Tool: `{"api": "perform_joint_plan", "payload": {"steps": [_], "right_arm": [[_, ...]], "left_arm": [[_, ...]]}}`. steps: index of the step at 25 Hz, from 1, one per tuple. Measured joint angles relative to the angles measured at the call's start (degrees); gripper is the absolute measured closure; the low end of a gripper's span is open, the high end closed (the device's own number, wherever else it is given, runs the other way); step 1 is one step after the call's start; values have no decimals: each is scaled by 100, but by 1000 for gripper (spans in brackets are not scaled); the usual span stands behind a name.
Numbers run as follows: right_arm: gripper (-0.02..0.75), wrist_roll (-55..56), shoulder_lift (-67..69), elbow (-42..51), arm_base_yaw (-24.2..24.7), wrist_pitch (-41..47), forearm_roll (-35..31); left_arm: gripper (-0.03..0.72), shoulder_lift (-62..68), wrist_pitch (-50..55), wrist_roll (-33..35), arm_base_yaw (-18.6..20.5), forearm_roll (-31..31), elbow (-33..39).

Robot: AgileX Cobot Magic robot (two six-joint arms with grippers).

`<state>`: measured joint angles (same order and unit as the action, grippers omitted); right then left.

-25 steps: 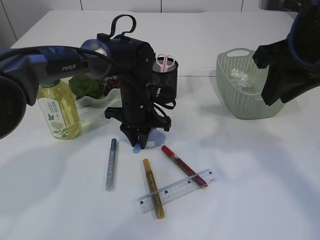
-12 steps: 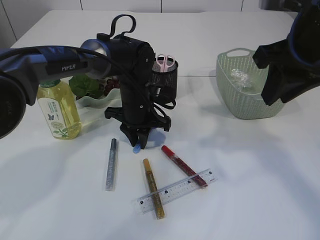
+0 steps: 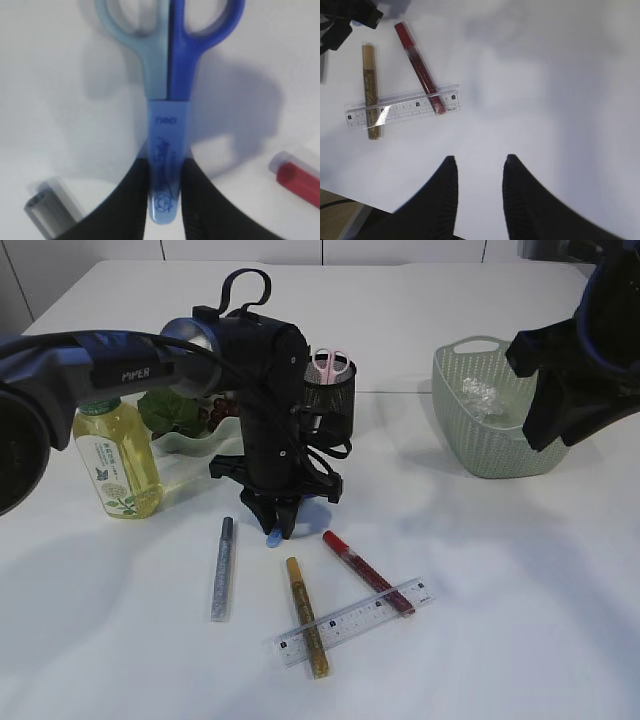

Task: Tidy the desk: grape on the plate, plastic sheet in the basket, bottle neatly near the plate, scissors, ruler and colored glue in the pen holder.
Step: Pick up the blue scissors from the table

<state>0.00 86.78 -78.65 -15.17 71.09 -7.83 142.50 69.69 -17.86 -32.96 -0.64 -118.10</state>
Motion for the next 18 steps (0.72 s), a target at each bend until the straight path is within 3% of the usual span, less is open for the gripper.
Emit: {"api": "perform_joint_plan", "payload": {"steps": [18], "right_arm": [[479,0,0,0,0,0,-22]], "left_arm": [[537,-203,0,82,0,-199,0]]}}
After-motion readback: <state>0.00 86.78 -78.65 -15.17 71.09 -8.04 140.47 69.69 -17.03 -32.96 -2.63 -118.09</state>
